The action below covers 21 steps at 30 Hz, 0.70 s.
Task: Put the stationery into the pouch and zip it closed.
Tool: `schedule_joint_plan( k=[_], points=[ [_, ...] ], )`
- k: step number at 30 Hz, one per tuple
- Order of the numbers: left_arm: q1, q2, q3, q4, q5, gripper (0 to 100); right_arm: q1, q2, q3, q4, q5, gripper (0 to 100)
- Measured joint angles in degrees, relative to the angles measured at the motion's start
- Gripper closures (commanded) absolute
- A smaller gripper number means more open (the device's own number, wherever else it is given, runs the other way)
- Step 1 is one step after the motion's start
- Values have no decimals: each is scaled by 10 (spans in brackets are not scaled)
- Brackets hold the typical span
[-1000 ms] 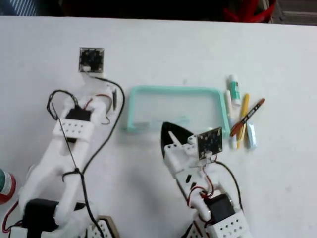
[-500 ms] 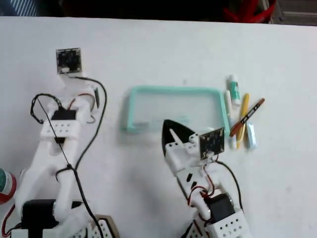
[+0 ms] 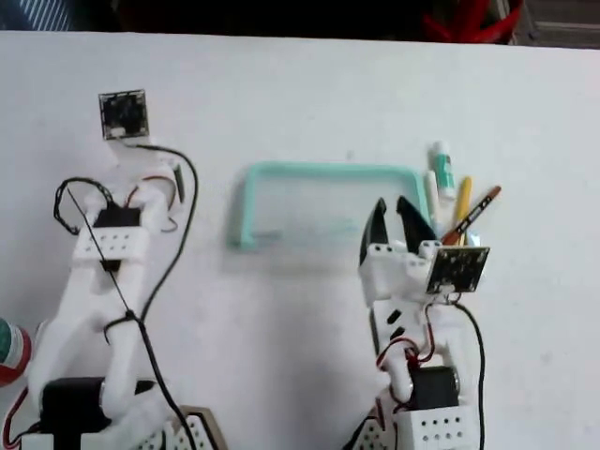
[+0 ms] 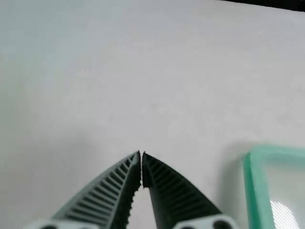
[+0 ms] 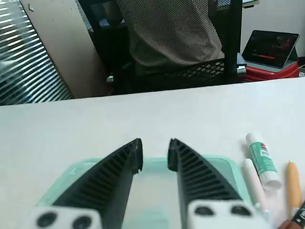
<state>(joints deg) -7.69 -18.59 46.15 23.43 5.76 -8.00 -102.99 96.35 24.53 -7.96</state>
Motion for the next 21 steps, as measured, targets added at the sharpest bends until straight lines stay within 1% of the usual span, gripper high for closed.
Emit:
schedule_joint_plan(
  k=[3,5,9,12,14,17,19,21],
  points=[
    [13,0,0,18,0,976,-2,0,-5,34,6,854],
    [23,-11,0,40,0,976,-11,0,-11,65,37,866],
    [24,-91,2,97,0,976,-16,0,-27,107,60,868],
    [24,-164,37,104,0,976,-18,0,-33,118,62,868],
    [24,-203,76,80,0,976,-18,0,-33,118,62,868],
    [24,-246,142,10,-4,976,-19,3,-40,125,64,868],
    [24,-269,180,-40,-32,976,-21,18,-68,146,64,868],
    [28,-283,200,-67,-51,976,-22,54,-99,156,64,868]
  ],
)
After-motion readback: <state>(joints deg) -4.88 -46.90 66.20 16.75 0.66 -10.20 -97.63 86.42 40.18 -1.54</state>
